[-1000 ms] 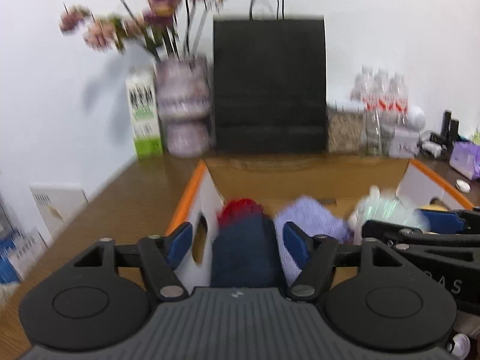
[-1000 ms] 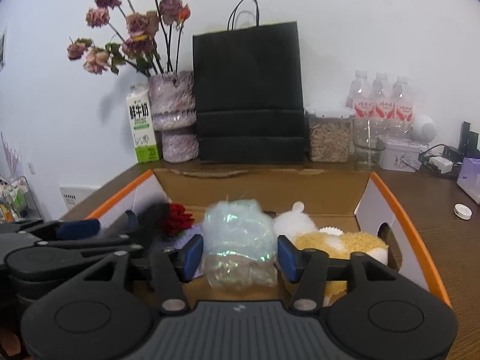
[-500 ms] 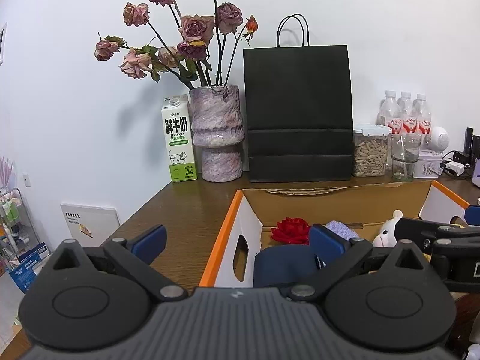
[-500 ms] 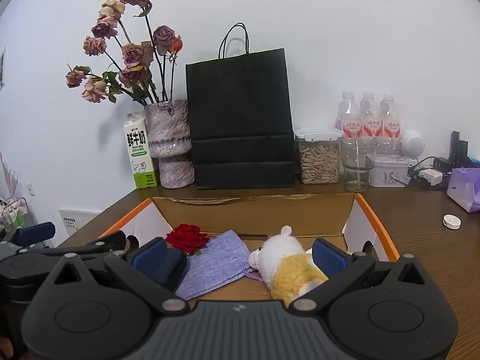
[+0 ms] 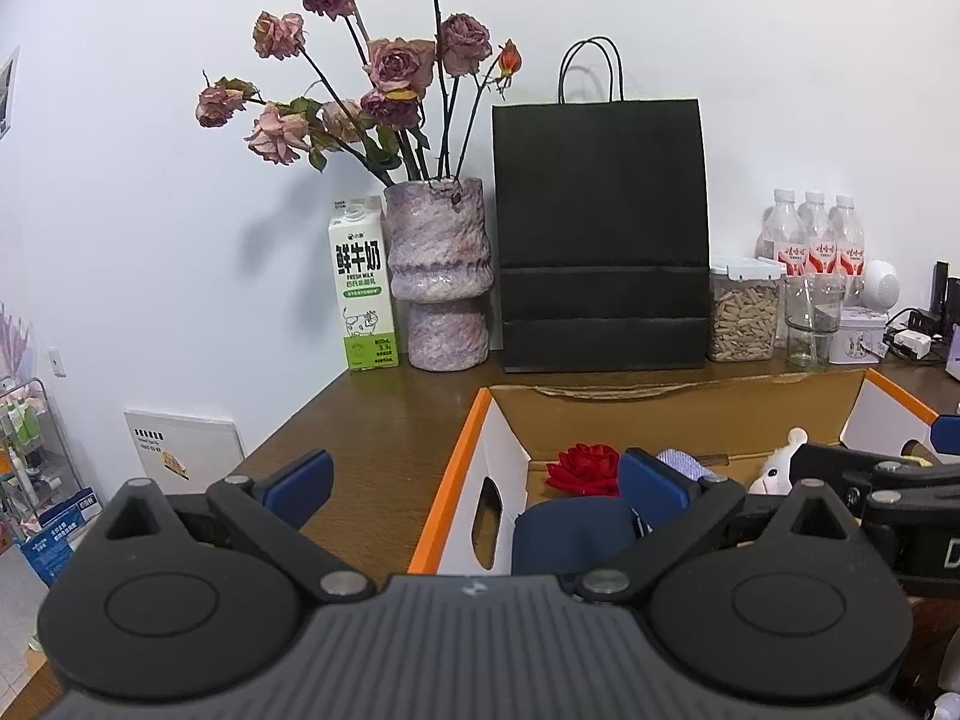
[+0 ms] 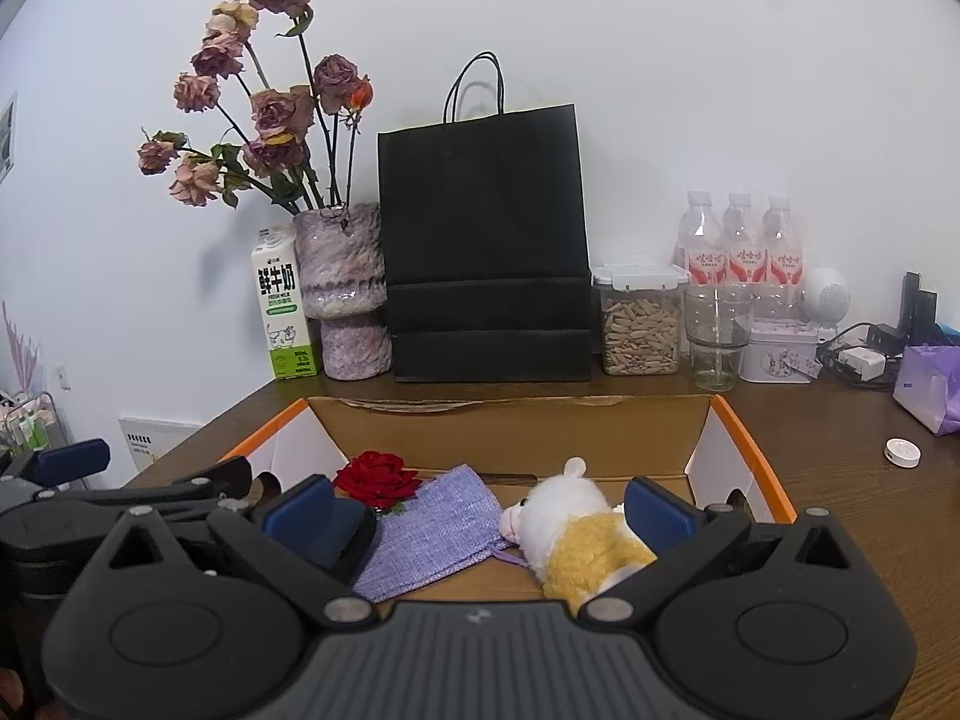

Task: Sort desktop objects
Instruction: 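Release the pouch and bag into the box, opening both grippers, then withdraw both tools from the box toward the remaining table objects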

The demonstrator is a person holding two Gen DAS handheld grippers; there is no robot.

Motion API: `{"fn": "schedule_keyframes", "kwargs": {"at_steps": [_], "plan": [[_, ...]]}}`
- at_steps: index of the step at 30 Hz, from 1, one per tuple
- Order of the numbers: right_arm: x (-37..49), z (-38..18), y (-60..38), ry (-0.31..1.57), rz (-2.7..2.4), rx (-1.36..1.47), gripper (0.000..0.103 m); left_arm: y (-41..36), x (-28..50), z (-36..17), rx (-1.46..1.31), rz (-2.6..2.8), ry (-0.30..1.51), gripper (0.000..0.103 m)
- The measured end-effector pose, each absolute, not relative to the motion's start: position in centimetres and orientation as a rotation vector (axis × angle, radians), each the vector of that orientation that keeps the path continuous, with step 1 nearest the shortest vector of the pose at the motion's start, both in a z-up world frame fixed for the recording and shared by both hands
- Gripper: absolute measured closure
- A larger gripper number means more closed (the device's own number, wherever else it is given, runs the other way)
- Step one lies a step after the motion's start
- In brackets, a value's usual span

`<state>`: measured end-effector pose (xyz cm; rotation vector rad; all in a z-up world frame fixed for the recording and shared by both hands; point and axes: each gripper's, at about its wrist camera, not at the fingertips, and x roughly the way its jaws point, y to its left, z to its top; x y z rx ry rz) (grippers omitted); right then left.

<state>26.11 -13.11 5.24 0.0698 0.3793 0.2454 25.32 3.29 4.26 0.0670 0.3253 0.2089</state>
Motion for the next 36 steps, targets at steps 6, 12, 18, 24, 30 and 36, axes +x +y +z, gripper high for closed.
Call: {"fn": "schedule_keyframes", "kwargs": {"at_steps": [6,12,18,24,30,36], "plan": [[25.8,6.0,-13.0,0.366,0.252,0.075,0.000,3.5,24.9,5.1,0.057,0.212,0.302,0.000],[25.1,7.1,-12.9,0.359,0.253,0.070,0.000,3.9,24.2,6.5,0.023,0.205,0.289,0.000],[22.9,8.8,-13.2,0.323,0.251,0.046,0.000,3.5,22.6,8.0,0.043,0.195,0.259,0.000],[20.9,10.0,-13.7,0.303,0.246,0.047,0.000,2.9,20.6,9.4,0.047,0.187,0.235,0.000],[18.4,10.3,-14.3,0.293,0.246,0.030,0.000,2.5,18.3,10.0,0.055,0.172,0.225,0.000],[15.5,9.0,-15.2,0.307,0.240,-0.017,0.000,2.4,15.9,8.9,0.058,0.138,0.262,0.000]]}}
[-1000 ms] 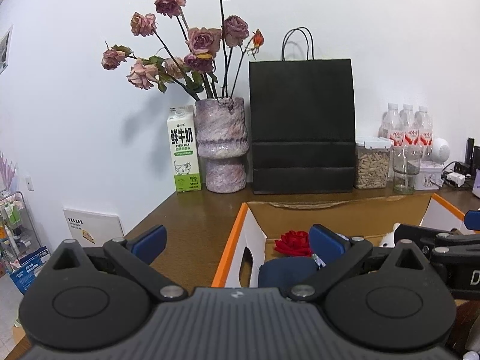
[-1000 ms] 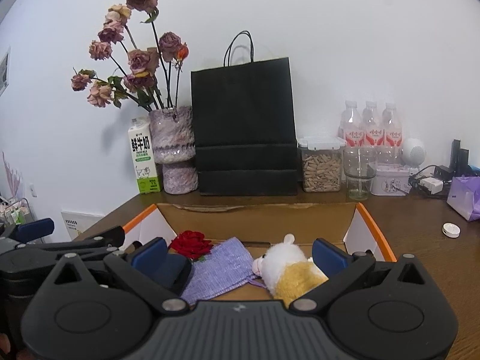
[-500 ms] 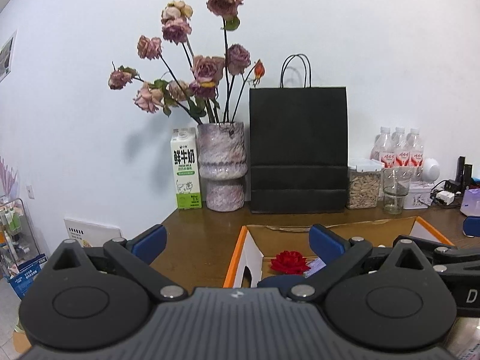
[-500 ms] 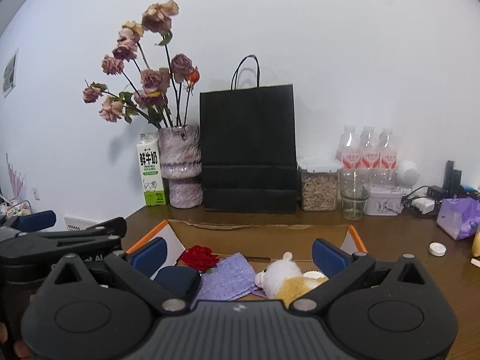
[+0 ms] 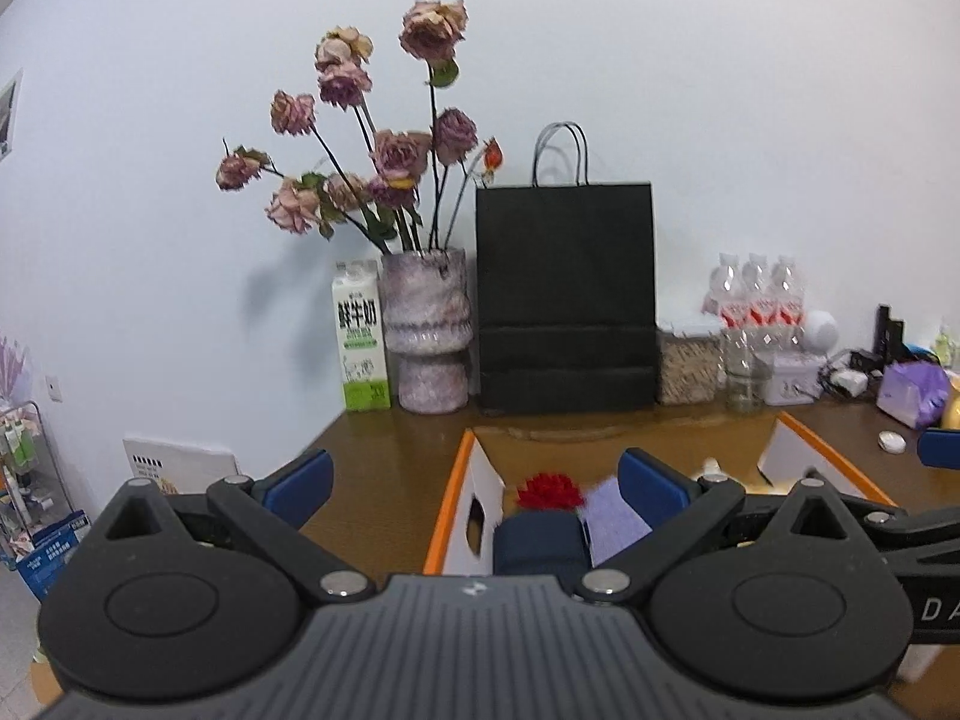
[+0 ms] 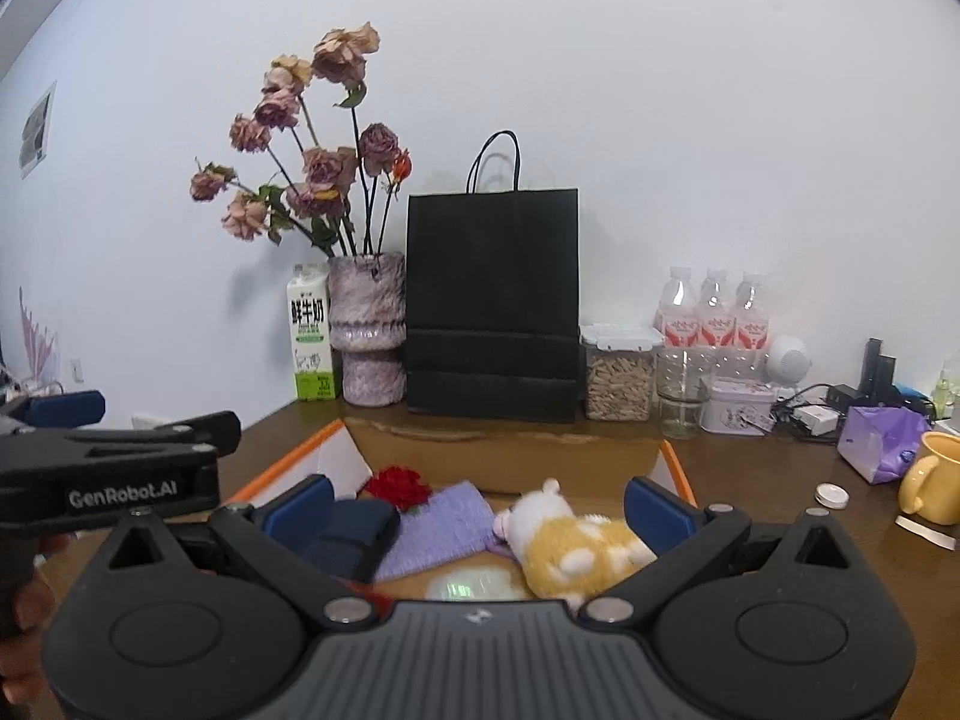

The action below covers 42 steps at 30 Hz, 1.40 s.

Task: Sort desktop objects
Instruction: 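Withdraw both tools from the box toward the remaining table objects, then grasp the white tissue with the left gripper while right approaches the white bottle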

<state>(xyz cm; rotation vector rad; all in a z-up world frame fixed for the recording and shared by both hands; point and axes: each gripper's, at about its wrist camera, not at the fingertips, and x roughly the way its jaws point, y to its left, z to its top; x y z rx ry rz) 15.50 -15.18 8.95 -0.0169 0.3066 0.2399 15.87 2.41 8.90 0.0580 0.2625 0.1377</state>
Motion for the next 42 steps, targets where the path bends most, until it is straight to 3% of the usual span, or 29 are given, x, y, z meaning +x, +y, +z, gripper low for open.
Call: {"fn": "schedule_keyframes", "kwargs": {"at_steps": [22,38,40,42], "plan": [[8.0,-0.5,-19.9,0.535,0.223,-0.065,0.000,4.4,9.5,0.1,0.088,0.094,0.551,0.000],[8.5,-1.7,-20.2,0.584,0.218,-0.042,0.000,3.4,9.8,-1.5,0.109,0.052,0.603,0.000],[8.5,-1.7,-20.2,0.585,0.217,-0.041,0.000,3.4,9.8,-1.6,0.106,0.041,0.609,0.002],[8.5,-1.8,-20.2,0.587,0.217,-0.041,0.000,3.3,9.9,-1.7,0.101,0.023,0.614,0.010]]}}
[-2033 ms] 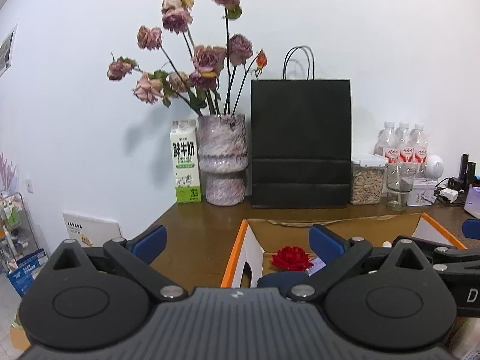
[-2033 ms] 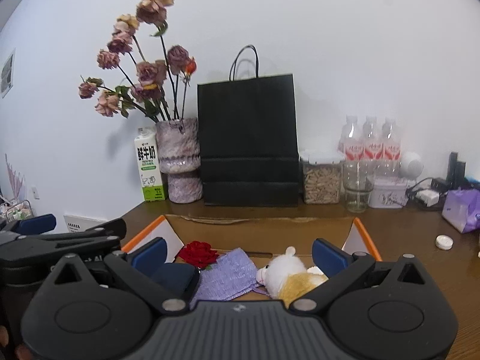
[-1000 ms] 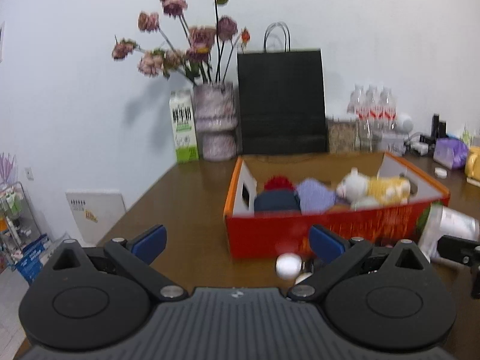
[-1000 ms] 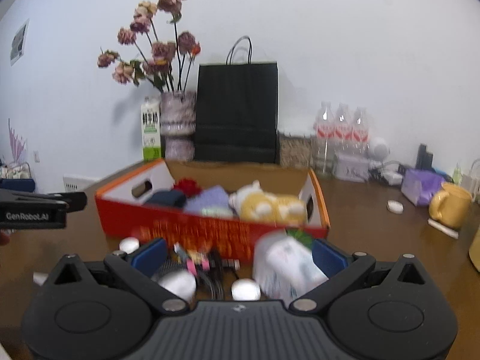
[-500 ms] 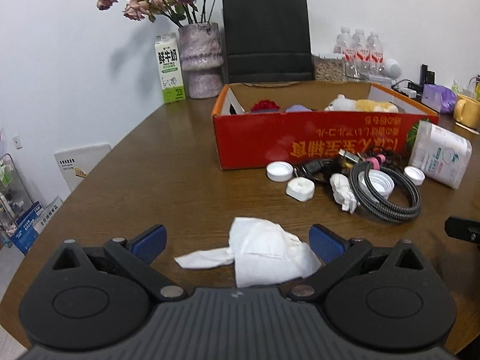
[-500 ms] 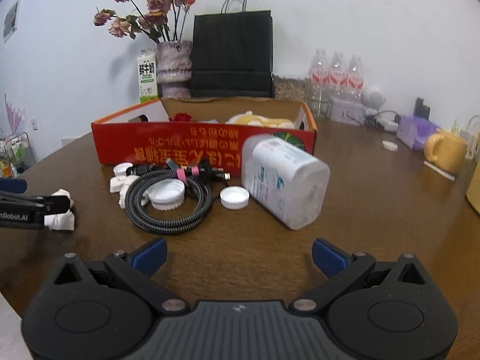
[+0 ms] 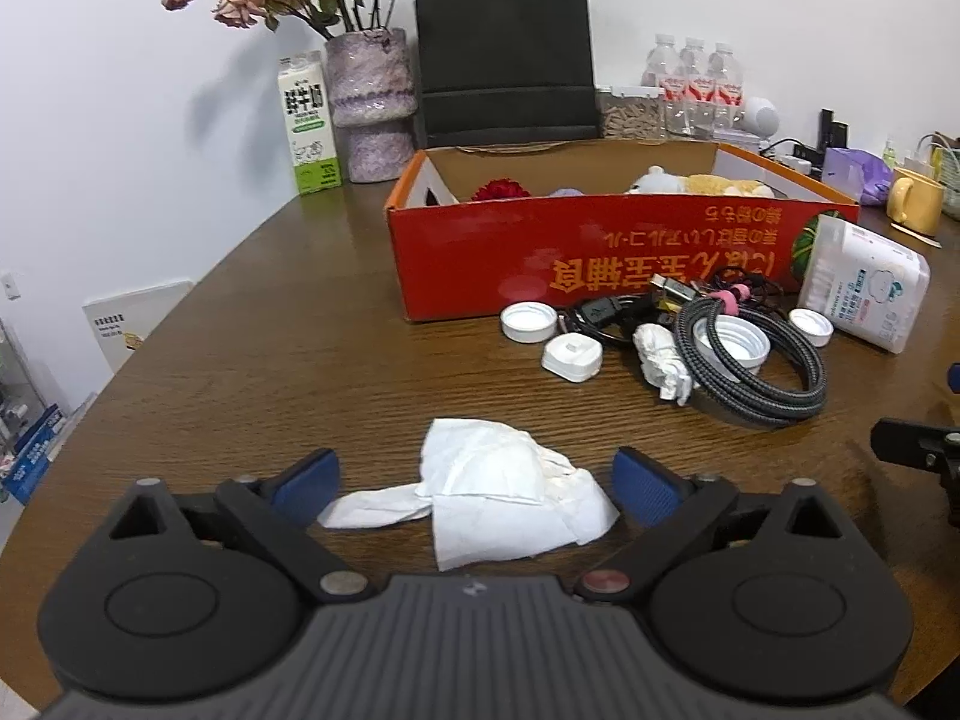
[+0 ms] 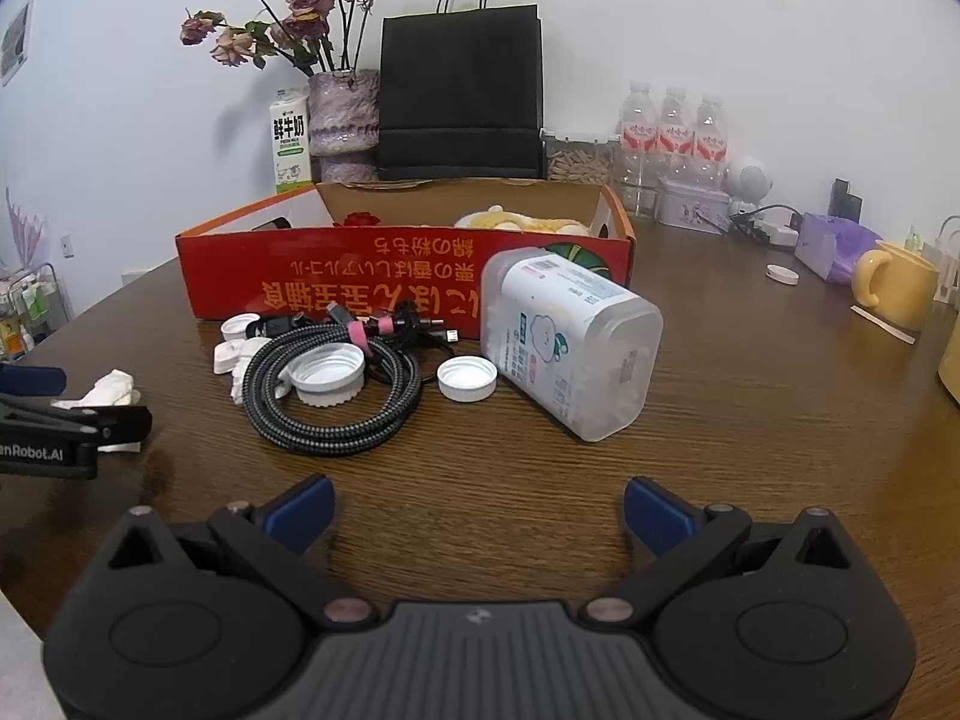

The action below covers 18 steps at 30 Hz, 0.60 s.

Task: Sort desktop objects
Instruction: 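Grasp the white tissue with the left gripper while right approaches the white bottle, then grasp the white plastic bottle with the right gripper while left holds the tissue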

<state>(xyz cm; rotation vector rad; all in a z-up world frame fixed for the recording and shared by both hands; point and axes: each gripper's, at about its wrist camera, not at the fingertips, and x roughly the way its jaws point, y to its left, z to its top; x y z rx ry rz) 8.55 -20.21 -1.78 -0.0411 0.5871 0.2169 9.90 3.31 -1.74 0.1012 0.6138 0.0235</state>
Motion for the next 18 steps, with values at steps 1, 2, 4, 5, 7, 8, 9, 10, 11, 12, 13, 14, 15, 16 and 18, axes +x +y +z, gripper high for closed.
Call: {"fn": "schedule_keyframes", "kwargs": {"at_steps": [1,2,4,5,7,8,9,10,11,12,13,14,15,16,18], "plan": [[8.6,-1.8,-20.2,0.588,0.216,-0.041,0.000,3.3,10.0,-1.8,0.096,0.015,0.624,0.020],[8.6,-1.9,-20.2,0.589,0.217,-0.040,0.000,3.4,10.0,-1.9,0.081,0.002,0.622,0.031],[8.6,-1.9,-20.3,0.590,0.217,-0.040,0.000,3.5,10.0,-1.7,0.054,-0.028,0.626,0.052],[8.6,-1.9,-20.3,0.590,0.216,-0.039,0.000,3.5,10.0,-1.7,0.054,-0.025,0.626,0.064],[8.6,-1.9,-20.4,0.589,0.215,-0.036,0.000,3.5,10.0,-1.6,0.053,-0.018,0.624,0.076],[8.6,-1.9,-20.4,0.588,0.215,-0.036,0.000,3.6,10.1,-1.5,0.047,-0.019,0.626,0.080],[8.6,-1.9,-20.5,0.588,0.214,-0.036,0.000,3.6,10.1,-1.5,0.042,-0.019,0.625,0.082],[8.7,-1.9,-20.5,0.587,0.213,-0.036,0.000,3.7,10.1,-1.4,0.037,-0.017,0.619,0.083],[8.7,-1.9,-20.6,0.586,0.211,-0.036,0.000,3.7,10.1,-1.3,0.035,-0.015,0.614,0.083],[8.7,-1.8,-20.7,0.585,0.209,-0.036,0.000,3.7,10.2,-1.1,0.034,-0.015,0.610,0.083],[8.8,-1.8,-20.7,0.583,0.207,-0.036,0.000,3.7,10.2,-1.0,0.032,-0.012,0.604,0.083],[8.9,-1.7,-20.8,0.580,0.204,-0.037,0.000,3.6,10.3,-0.8,0.031,-0.010,0.600,0.083],[9.0,-1.6,-20.9,0.577,0.200,-0.039,0.000,3.6,10.3,-0.7,0.031,-0.007,0.597,0.083],[9.1,-1.5,-21.0,0.573,0.196,-0.042,0.000,3.6,10.4,-0.5,0.028,-0.002,0.593,0.083],[9.3,-1.2,-21.4,0.565,0.185,-0.044,0.000,3.5,10.7,-0.3,0.027,0.001,0.586,0.083]]}}
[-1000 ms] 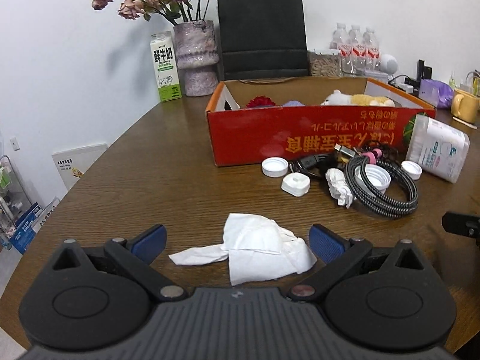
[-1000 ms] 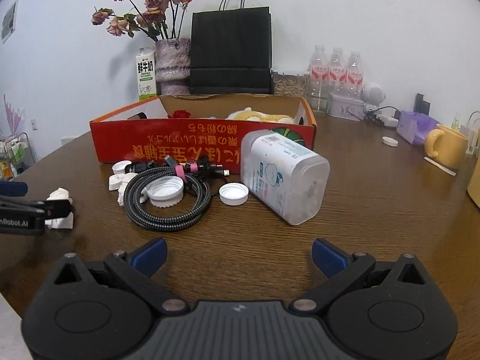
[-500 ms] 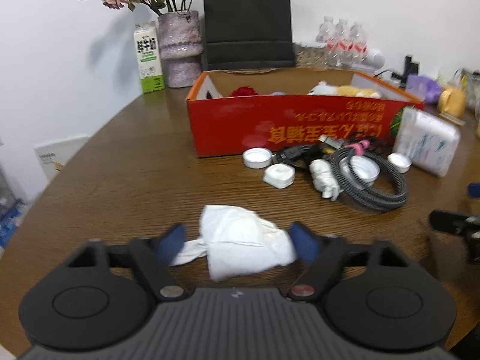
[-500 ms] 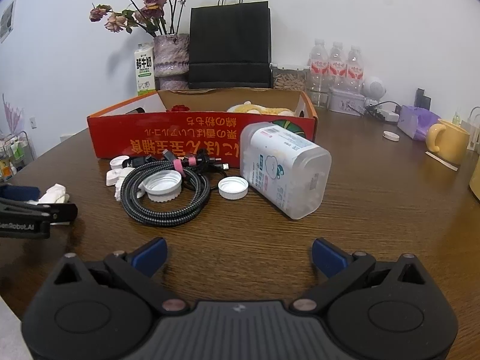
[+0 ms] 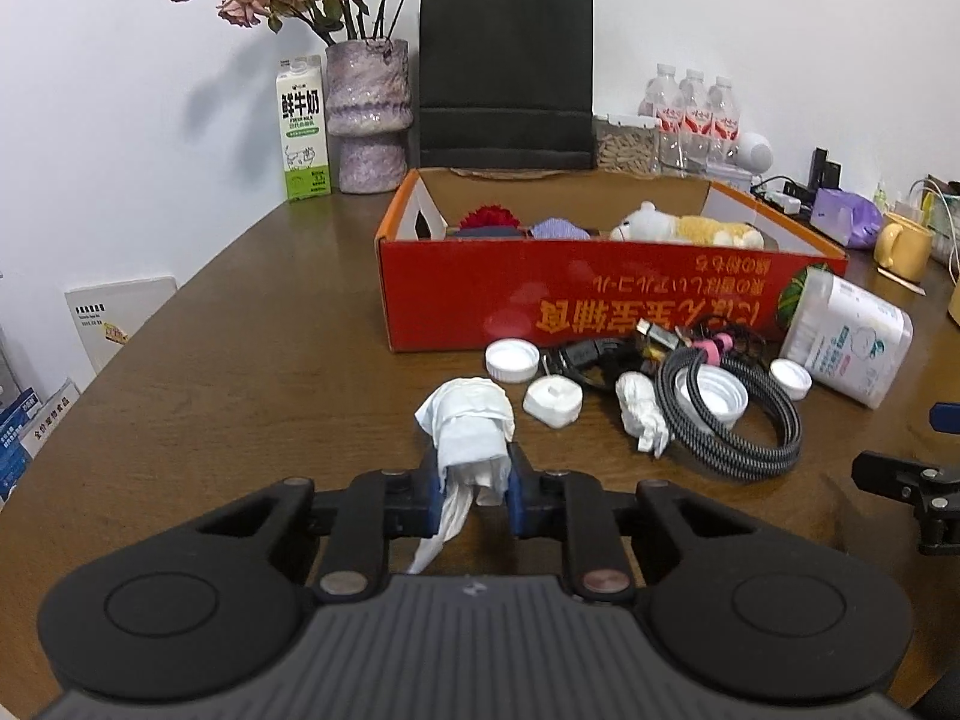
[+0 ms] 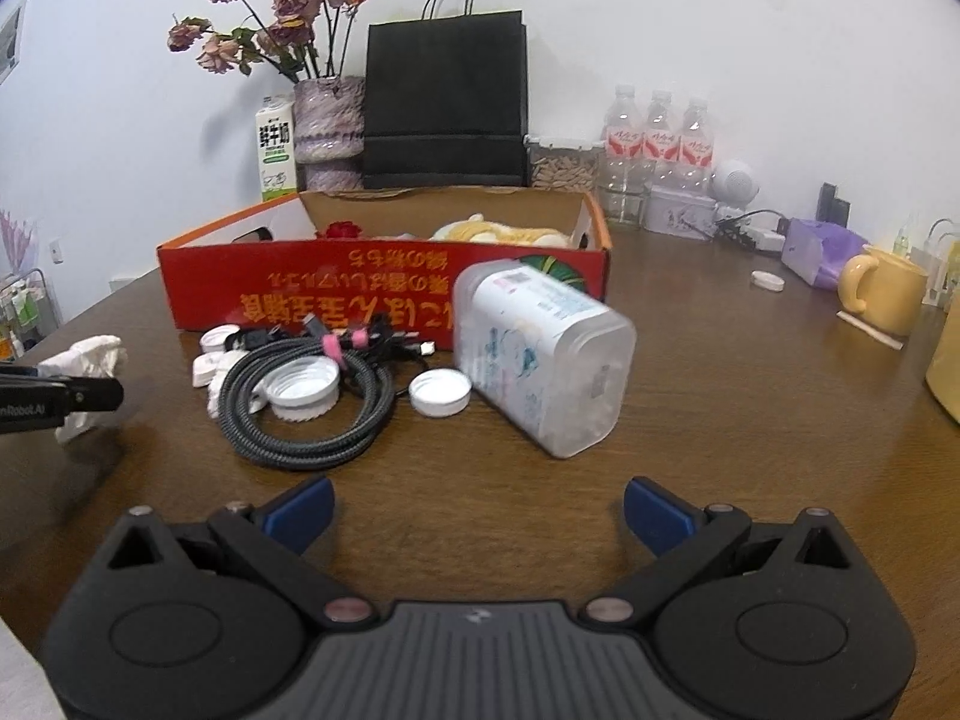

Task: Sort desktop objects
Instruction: 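Grasp the white plastic bottle with the right gripper while left holds the tissue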

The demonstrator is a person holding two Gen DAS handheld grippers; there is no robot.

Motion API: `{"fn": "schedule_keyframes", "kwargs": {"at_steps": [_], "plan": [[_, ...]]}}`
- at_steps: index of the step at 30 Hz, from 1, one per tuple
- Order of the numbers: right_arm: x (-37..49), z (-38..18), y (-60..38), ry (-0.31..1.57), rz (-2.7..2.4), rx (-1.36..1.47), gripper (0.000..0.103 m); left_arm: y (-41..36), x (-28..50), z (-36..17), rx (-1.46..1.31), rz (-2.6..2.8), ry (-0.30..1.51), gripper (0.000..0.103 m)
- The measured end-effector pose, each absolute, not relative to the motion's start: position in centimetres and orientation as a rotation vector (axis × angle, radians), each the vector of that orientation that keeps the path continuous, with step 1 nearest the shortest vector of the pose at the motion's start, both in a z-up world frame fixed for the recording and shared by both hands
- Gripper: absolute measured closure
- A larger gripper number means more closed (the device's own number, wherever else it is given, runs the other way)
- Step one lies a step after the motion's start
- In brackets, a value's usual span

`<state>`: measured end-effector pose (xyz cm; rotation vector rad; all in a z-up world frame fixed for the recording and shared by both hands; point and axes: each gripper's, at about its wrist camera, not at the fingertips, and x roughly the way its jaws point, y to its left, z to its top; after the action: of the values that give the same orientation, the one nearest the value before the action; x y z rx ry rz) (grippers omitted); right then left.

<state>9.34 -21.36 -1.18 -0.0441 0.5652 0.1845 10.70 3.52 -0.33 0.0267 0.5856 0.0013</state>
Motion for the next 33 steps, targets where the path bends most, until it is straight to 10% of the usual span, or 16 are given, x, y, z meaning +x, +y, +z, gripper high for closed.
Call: {"fn": "schedule_keyframes", "kwargs": {"at_steps": [24,33], "plan": [[18.3,-0.4,-22.5,0.571,0.163,-0.054,0.002,2.4,14.0,0.2,0.014,0.024,0.537,0.083],[17.8,-0.4,-21.9,0.574,0.236,-0.061,0.063,2.4,14.5,0.1,0.010,0.019,0.538,0.083]]}}
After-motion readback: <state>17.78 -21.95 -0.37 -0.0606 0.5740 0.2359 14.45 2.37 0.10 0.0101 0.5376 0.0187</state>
